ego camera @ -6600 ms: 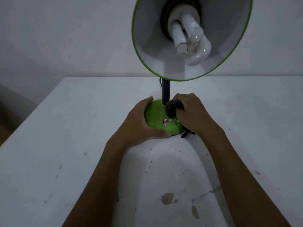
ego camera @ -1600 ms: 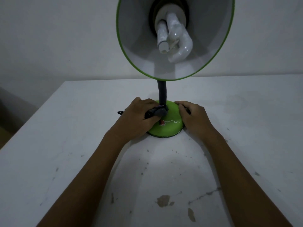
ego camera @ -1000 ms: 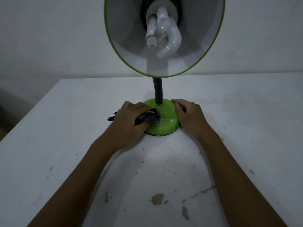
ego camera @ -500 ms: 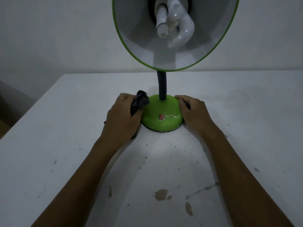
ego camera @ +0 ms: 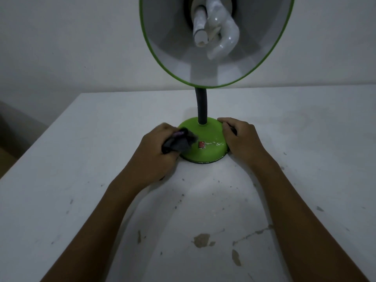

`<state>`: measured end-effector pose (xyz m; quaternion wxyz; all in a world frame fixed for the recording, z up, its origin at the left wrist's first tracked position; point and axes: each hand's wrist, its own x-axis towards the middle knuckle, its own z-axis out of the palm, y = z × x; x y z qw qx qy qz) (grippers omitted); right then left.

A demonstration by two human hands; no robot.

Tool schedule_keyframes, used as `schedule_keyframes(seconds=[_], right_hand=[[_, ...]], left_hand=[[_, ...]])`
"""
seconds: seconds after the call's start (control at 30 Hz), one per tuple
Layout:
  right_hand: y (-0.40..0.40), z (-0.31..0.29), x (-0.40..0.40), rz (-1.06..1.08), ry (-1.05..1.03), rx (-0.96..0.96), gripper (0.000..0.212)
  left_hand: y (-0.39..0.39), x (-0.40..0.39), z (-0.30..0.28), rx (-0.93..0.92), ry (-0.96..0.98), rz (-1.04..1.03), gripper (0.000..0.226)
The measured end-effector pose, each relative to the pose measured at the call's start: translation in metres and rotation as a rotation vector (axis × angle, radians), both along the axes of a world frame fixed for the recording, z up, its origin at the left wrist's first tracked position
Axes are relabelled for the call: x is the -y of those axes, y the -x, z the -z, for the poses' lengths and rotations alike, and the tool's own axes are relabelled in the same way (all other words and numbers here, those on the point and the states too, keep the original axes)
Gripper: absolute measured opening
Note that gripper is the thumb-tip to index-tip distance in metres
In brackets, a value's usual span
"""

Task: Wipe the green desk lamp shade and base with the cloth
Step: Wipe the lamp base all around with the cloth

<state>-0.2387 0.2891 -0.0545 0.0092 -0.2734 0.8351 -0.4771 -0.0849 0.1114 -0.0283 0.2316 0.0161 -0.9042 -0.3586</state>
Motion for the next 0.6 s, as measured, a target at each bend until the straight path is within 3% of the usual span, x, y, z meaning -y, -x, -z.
schedule_keyframes(seconds=[0.07,0.13,0.23,0.33,0.5,0.6], right_hand=[[0.000,0.000,-0.001,-0.001,-0.002,0.009,0.032],[0.001,-0.001,-0.001,-0.001,0.016,0.037,0.031],[0.002,-0.003,-0.003,-0.013,0.057,0.110,0.030],[0.003,-0.004,-0.006,-0.027,0.074,0.148,0.030],[0.004,-0.004,-0.008,-0.027,0.081,0.158,0.031],[0.004,-0.003,-0.008,-0.029,0.089,0.170,0.031]], left_hand=[[0.008,-0.002,0.000,-0.070,0.024,-0.116,0.031],[0.020,-0.007,0.000,-0.024,0.075,-0.146,0.031],[0.034,-0.017,0.003,0.104,0.134,-0.097,0.022],[0.031,-0.021,0.005,0.120,0.198,0.003,0.028],[0.019,-0.012,-0.003,0.034,0.200,0.186,0.033],[0.018,-0.004,-0.001,0.115,0.042,0.112,0.033]])
